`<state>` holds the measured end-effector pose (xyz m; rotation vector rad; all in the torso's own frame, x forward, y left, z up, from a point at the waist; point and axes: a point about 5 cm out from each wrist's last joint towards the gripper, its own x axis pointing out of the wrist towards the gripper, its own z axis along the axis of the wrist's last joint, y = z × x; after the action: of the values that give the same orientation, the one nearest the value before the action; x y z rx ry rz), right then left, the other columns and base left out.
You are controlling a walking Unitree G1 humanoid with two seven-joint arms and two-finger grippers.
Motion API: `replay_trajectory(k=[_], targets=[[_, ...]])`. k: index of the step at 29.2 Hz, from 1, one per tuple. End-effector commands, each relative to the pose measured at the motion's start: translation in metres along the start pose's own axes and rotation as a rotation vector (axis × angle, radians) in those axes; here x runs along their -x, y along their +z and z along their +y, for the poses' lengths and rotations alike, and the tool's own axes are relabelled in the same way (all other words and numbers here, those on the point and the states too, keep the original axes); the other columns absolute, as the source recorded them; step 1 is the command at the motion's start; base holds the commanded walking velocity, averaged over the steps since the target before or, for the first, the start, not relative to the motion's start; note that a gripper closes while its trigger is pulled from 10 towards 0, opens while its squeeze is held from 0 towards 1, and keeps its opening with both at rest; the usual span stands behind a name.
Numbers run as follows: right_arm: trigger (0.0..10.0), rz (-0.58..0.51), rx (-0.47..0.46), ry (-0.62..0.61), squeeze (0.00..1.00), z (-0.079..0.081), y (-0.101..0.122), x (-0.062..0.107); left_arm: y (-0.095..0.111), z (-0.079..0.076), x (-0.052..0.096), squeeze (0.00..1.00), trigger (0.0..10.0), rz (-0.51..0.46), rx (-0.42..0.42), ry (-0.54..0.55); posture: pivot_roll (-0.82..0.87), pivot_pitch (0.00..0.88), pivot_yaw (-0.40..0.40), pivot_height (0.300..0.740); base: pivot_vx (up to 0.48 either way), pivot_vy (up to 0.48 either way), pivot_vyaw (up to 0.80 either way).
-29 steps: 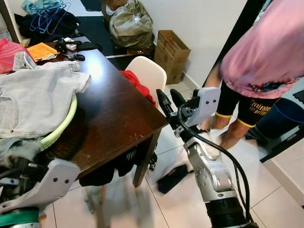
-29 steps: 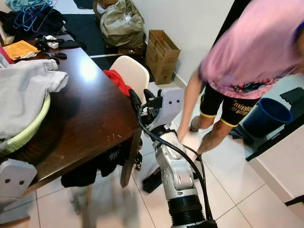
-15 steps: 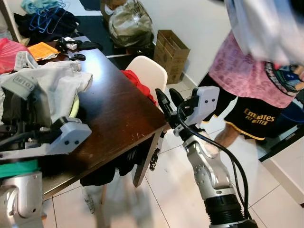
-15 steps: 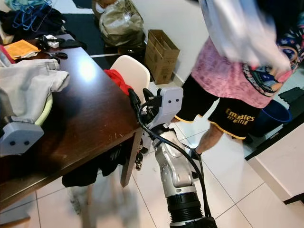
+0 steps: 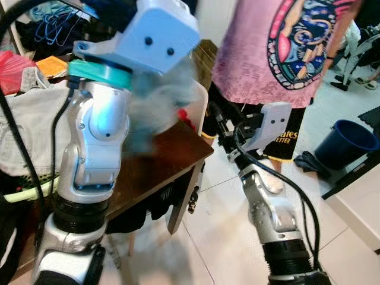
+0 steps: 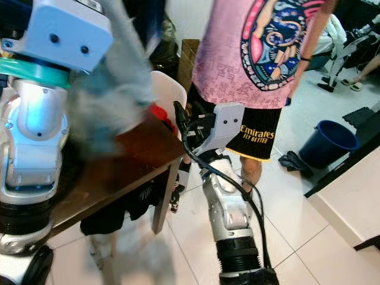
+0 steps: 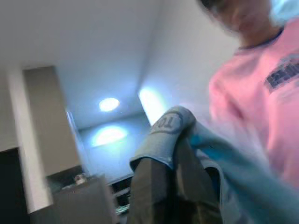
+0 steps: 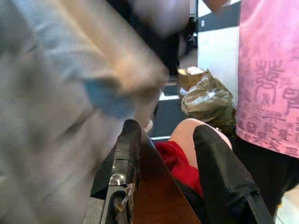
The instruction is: Hang hanger
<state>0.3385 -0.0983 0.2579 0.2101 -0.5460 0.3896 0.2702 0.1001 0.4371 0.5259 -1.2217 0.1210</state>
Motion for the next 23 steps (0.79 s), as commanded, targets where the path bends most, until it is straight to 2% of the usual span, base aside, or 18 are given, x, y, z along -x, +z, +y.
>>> replay_trajectory(k=[1, 2, 4, 6, 7, 8, 9, 10, 11, 12, 13, 18, 20, 22, 23], targets=[[10.0, -0.012, 0.026, -0.036, 0.00, -0.008, 0.002, 0.007, 0.004, -0.004, -0.004, 0.00, 10.0, 0.014, 0.167, -0.050, 0.02, 0.079, -0.011, 0.740, 0.000, 0.000, 0.00], [10.0, -0.012, 0.026, -0.036, 0.00, -0.008, 0.002, 0.007, 0.004, -0.004, -0.004, 0.00, 10.0, 0.014, 0.167, -0.050, 0.02, 0.079, -0.011, 0.740, 0.000, 0.000, 0.00], [10.0, -0.010, 0.072, -0.066, 0.00, -0.013, 0.004, 0.013, -0.026, -0.025, 0.028, 0.00, 10.0, 0.227, 0.249, -0.176, -0.01, 0.088, 0.003, 0.740, 0.000, 0.000, 0.00], [10.0, -0.010, 0.072, -0.066, 0.00, -0.013, 0.004, 0.013, -0.026, -0.025, 0.028, 0.00, 10.0, 0.227, 0.249, -0.176, -0.01, 0.088, 0.003, 0.740, 0.000, 0.000, 0.00], [10.0, -0.003, 0.119, -0.087, 0.00, -0.017, 0.004, 0.017, -0.042, -0.033, 0.055, 0.00, 10.0, 0.348, 0.265, -0.213, -0.02, 0.096, 0.006, 0.740, 0.000, 0.000, 0.00], [10.0, -0.001, 0.155, -0.107, 0.00, -0.021, 0.005, 0.021, -0.047, -0.038, 0.080, 0.00, 10.0, 0.425, 0.281, -0.239, -0.02, 0.103, 0.010, 0.740, 0.000, 0.000, 0.00], [10.0, -0.001, 0.155, -0.107, 0.00, -0.021, 0.005, 0.021, -0.047, -0.038, 0.080, 0.00, 10.0, 0.425, 0.281, -0.239, -0.02, 0.103, 0.010, 0.740, 0.000, 0.000, 0.00], [10.0, -0.006, 0.186, -0.134, 0.00, -0.026, 0.008, 0.024, -0.043, -0.041, 0.100, 0.00, 10.0, 0.459, 0.298, -0.268, -0.02, 0.108, 0.011, 0.740, 0.000, 0.000, 0.00], [10.0, -0.006, 0.186, -0.134, 0.00, -0.026, 0.008, 0.024, -0.043, -0.041, 0.100, 0.00, 10.0, 0.459, 0.298, -0.268, -0.02, 0.108, 0.011, 0.740, 0.000, 0.000, 0.00], [10.0, -0.012, 0.206, -0.166, 0.00, -0.030, 0.010, 0.026, -0.039, -0.042, 0.111, 0.00, 10.0, 0.460, 0.302, -0.295, -0.02, 0.110, 0.011, 0.740, 0.000, 0.000, 0.00], [10.0, -0.018, 0.213, -0.189, 0.00, -0.033, 0.011, 0.026, -0.036, -0.043, 0.115, 0.00, 10.0, 0.454, 0.313, -0.313, -0.02, 0.112, 0.012, 0.740, 0.000, 0.000, 0.00], [10.0, -0.021, 0.218, -0.209, 0.00, -0.035, 0.012, 0.025, -0.035, -0.043, 0.114, 0.00, 10.0, 0.448, 0.319, -0.321, -0.02, 0.112, 0.012, 0.740, 0.000, 0.000, 0.00], [10.0, -0.024, 0.203, -0.248, 0.00, -0.038, 0.013, 0.023, -0.038, -0.043, 0.108, 0.00, 10.0, 0.443, 0.346, -0.325, -0.03, 0.114, 0.016, 0.740, 0.000, 0.000, -0.80], [10.0, -0.024, 0.203, -0.248, 0.00, -0.038, 0.013, 0.023, -0.038, -0.043, 0.108, 0.00, 10.0, 0.443, 0.346, -0.325, -0.03, 0.114, 0.016, 0.740, 0.000, 0.000, -0.80], [10.0, -0.027, 0.196, -0.264, 0.00, -0.040, 0.014, 0.024, -0.038, -0.042, 0.106, 0.00, 10.0, 0.450, 0.372, -0.328, -0.03, 0.114, 0.016, 0.740, 0.000, 0.000, -0.80]])
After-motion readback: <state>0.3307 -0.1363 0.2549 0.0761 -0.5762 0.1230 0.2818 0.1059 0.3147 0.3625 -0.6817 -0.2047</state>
